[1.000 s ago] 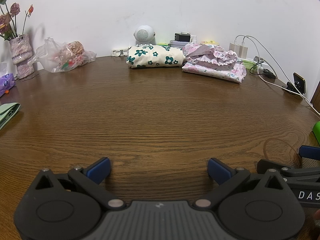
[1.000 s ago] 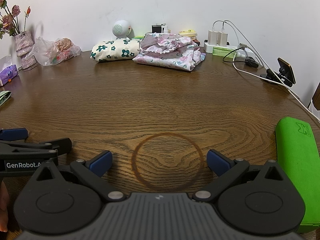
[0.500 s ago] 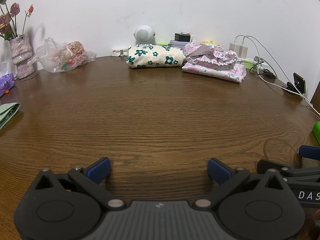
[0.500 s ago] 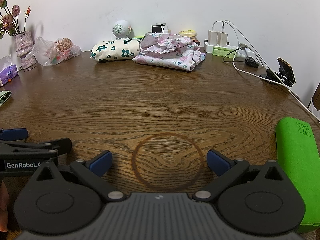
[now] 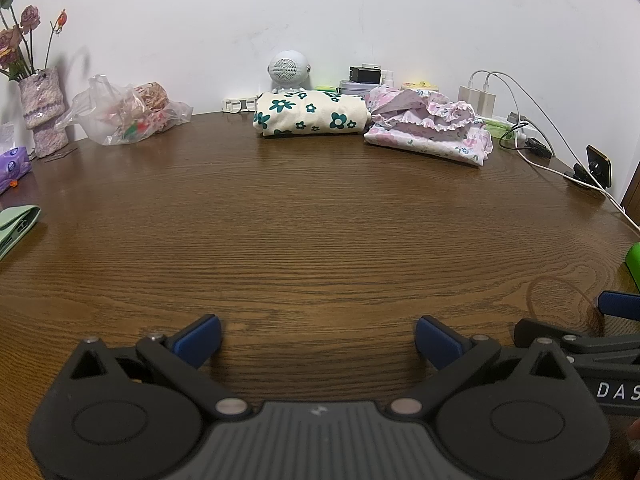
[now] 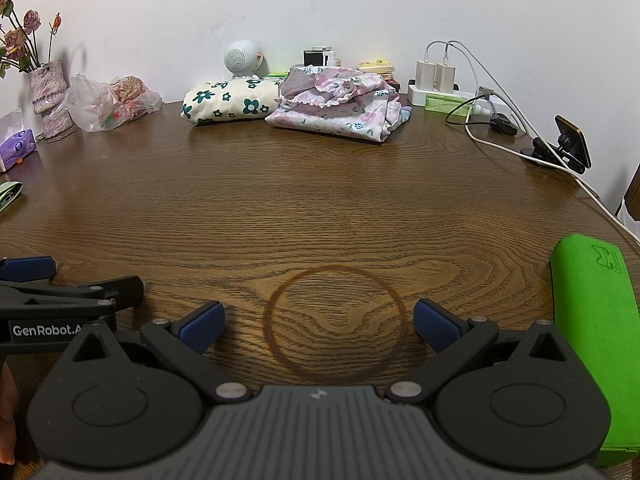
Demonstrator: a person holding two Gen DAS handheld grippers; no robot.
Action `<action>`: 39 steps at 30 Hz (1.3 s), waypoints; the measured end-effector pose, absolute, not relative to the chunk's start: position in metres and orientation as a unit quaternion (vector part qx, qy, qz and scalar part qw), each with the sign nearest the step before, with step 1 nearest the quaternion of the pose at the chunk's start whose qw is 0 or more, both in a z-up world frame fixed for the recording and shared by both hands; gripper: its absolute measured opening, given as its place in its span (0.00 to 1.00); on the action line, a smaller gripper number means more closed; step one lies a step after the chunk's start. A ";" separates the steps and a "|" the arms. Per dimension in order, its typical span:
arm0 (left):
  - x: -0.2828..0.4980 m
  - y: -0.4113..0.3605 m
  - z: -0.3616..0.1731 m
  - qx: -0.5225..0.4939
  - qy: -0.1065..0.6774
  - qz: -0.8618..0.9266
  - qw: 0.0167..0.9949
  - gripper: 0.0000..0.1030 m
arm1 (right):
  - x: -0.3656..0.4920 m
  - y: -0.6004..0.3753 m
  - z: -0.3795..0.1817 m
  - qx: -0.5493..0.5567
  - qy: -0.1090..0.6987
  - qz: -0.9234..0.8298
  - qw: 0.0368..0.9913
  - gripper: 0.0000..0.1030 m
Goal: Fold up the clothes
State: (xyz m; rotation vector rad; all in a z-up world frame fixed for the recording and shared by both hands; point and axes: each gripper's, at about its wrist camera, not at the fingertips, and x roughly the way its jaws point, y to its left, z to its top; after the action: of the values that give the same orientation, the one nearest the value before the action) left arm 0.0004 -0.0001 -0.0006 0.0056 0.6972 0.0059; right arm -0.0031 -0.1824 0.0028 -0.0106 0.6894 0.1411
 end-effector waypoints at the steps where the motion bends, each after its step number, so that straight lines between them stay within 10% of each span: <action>1: 0.000 0.000 -0.001 0.003 0.342 0.003 0.940 1.00 | -0.003 -0.182 0.003 -0.005 0.338 0.069 0.939 1.00; 39: 0.009 0.003 0.005 -0.006 0.350 -0.016 0.937 1.00 | 0.000 -0.182 0.005 -0.020 0.351 0.083 0.932 1.00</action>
State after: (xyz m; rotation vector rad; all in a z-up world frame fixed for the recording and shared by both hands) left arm 0.0087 0.0034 0.0049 -0.0124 0.7155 -0.0337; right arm 0.0004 -0.1822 0.0048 -0.0412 0.7186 0.1699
